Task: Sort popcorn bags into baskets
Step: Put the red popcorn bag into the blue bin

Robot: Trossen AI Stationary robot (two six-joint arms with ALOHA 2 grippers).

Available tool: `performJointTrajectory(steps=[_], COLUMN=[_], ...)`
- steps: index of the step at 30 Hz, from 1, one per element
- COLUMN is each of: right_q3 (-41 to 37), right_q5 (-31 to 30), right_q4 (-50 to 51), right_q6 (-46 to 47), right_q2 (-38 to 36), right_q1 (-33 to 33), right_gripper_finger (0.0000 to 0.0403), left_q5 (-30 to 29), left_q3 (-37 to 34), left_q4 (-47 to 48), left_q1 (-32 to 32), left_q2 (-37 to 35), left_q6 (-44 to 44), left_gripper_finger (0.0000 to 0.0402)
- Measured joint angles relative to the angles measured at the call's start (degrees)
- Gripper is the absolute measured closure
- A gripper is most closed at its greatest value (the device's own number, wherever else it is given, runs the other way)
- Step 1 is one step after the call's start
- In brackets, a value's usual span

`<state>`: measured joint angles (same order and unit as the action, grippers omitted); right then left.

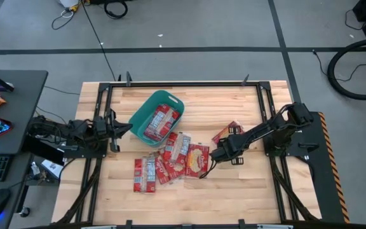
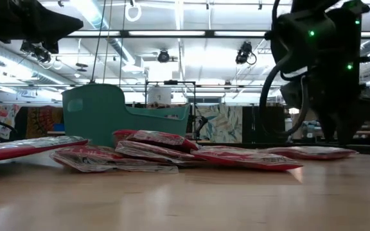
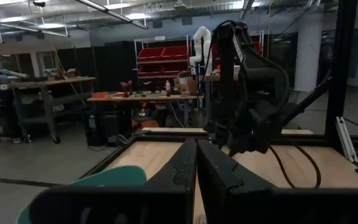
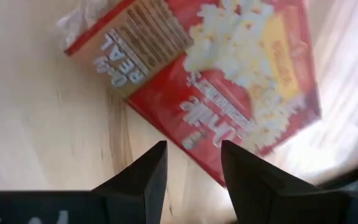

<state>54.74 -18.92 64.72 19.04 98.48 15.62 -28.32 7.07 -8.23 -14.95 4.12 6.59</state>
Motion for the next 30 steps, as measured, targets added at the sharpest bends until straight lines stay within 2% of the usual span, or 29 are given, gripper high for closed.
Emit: performJointTrajectory(steps=[4,9,15,22,26,30], right_q3=[1.5,-0.38,-3.63,-7.46,-7.28,-7.19], right_q5=[-0.59,-0.61,-1.38,-2.01,-2.48,-2.4], right_q4=[3.4,2.66,-2.07,-9.04,-9.42,-10.56], right_q6=[-0.83,-1.84,-2.67,-8.92,-10.28,-9.25], right_q2=[0.0,0.0,0.0,-0.24,-0.14,-0.07], right_q1=[0.02,0.15,0.15,0.24,0.22,0.17], right_gripper_finger=[0.0247,0.0248,0.0248,0.0254,0.028,0.0326], left_q5=[0.01,0.06,0.04,0.04,0.04,0.05], left_q3=[0.0,0.0,-0.02,-0.02,-0.02,-0.02], left_q4=[0.42,2.75,3.62,3.87,3.87,3.87], left_q1=[-0.02,-0.06,-0.04,-0.04,-0.04,-0.04], left_q2=[0.0,0.0,0.0,0.0,0.0,0.0], left_q6=[-1.52,-6.12,-7.26,-7.48,-7.48,-7.5], left_gripper_finger=[0.0383,0.0383,0.0383,0.0383,0.0383,0.0383])
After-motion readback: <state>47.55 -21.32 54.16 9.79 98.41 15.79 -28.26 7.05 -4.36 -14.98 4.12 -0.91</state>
